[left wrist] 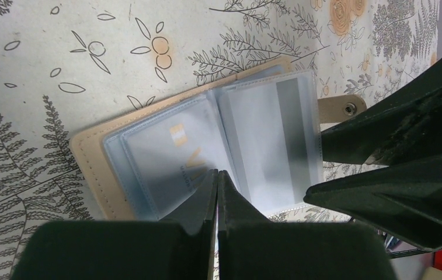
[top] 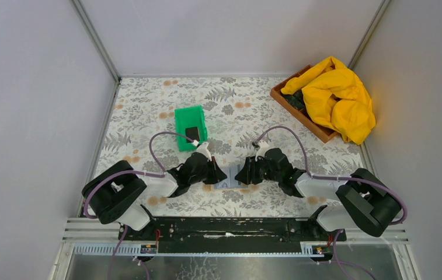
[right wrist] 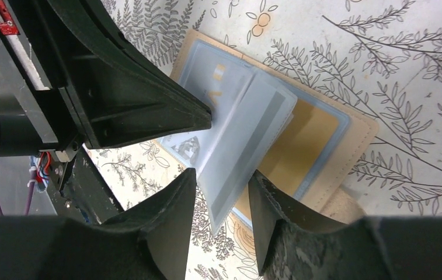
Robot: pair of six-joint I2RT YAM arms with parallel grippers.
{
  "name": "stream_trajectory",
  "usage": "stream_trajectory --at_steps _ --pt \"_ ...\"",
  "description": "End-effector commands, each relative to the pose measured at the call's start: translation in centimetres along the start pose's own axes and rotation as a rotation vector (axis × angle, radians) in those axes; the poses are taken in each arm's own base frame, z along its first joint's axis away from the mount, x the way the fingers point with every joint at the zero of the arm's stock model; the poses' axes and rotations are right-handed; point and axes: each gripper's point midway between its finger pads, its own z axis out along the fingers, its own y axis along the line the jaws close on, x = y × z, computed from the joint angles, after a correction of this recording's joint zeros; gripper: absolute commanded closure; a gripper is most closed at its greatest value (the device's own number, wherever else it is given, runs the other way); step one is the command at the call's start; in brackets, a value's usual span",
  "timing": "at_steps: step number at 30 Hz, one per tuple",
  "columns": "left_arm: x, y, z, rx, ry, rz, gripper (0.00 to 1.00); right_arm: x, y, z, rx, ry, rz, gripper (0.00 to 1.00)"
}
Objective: Take the credit cards out of the card holder
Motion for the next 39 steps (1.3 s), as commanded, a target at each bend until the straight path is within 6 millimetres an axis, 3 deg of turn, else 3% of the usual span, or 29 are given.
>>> stream_trajectory --at_steps 1,15,20,26,33,39 --pt "2.0 2.3 -0.5 -0.067 0.056 -0.001 1.0 -1.9 2.8 0.2 -0.07 -0.029 -0.028 0.55" --pt "0.8 2.6 -2.8 -0.115 0.0 0.019 1.0 -0.8 7.0 3.5 -0.123 0.019 -0.071 0.54" --pt "0.0 3.1 -4.6 -0.157 -0.046 0.032 1.0 0.0 6.9 4.2 -0.123 0.026 -0.055 0.54" --pt "-0.6 3.7 -6.9 -0.185 -0.093 0.036 1.0 -0.7 6.7 4.0 -0.104 -0.003 -0.064 0.54" --pt "0.0 1.2 -6.4 -0.038 -0.075 -0.001 1.0 -2.2 4.9 2.6 0.023 -0.069 -0.093 0.55" --pt "-0.8 -1.0 -6.4 0.061 -0.105 -0.026 1.0 -1.2 3.7 2.7 0.066 -0.035 -0.102 0.55"
